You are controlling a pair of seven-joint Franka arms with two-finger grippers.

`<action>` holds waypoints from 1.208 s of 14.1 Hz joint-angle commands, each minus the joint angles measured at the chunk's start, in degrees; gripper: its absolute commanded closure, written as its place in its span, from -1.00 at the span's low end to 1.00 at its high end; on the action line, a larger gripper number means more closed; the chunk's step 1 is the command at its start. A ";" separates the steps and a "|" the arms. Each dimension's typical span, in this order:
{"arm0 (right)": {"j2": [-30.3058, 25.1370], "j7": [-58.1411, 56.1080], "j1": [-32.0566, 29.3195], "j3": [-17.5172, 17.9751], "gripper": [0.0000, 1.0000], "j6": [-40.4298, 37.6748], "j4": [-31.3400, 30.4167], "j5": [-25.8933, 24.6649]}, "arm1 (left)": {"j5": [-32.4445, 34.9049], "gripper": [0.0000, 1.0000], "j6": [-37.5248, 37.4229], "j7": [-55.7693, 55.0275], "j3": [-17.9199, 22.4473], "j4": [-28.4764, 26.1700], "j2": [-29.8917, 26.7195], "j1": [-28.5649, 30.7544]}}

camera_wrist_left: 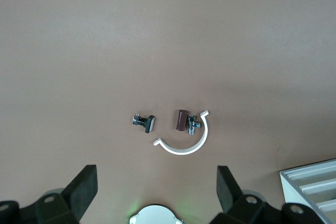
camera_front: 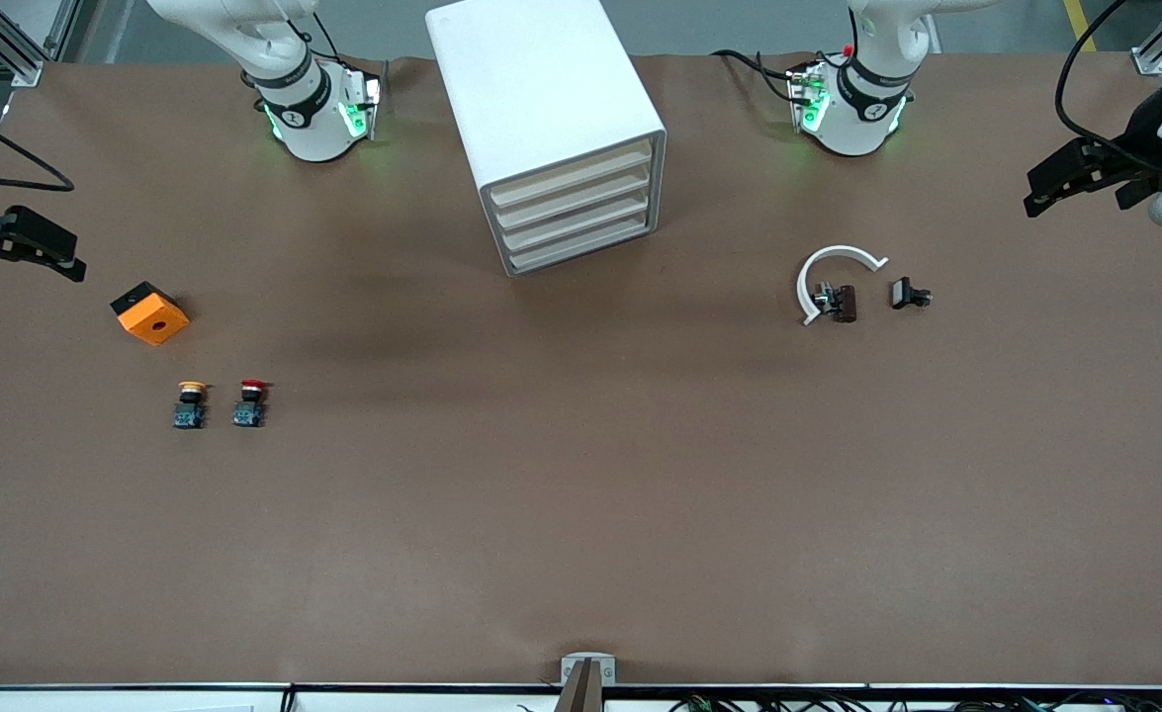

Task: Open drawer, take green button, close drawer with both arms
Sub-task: 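Reach the left gripper toward the white drawer cabinet's handle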

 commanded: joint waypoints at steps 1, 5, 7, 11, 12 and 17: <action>0.68 0.73 -0.38 0.49 -1.00 -0.84 1.60 0.02 | 1.01 -1.00 -1.09 0.02 -0.12 0.96 0.67 -0.03; 0.60 0.73 -0.38 0.49 -1.00 -0.84 1.60 0.02 | 1.53 -1.00 -0.57 0.72 -0.29 2.53 4.87 -0.47; 0.69 0.64 -0.30 0.40 -1.00 -0.84 1.69 0.02 | 1.62 -1.00 0.31 0.99 -0.21 5.25 11.19 0.14; 0.69 0.64 -0.30 0.49 -1.00 -0.75 1.69 0.02 | 0.22 -1.00 3.45 -0.06 -0.38 6.50 19.11 -0.47; 0.69 0.64 -0.30 0.49 -1.00 -0.66 1.69 0.02 | -0.92 -1.00 6.52 -0.59 -0.38 6.24 20.96 -0.64; 0.69 0.64 -0.12 0.49 -1.00 -0.57 1.69 0.02 | -1.28 -1.00 15.15 -23.58 -1.08 6.32 31.59 -6.61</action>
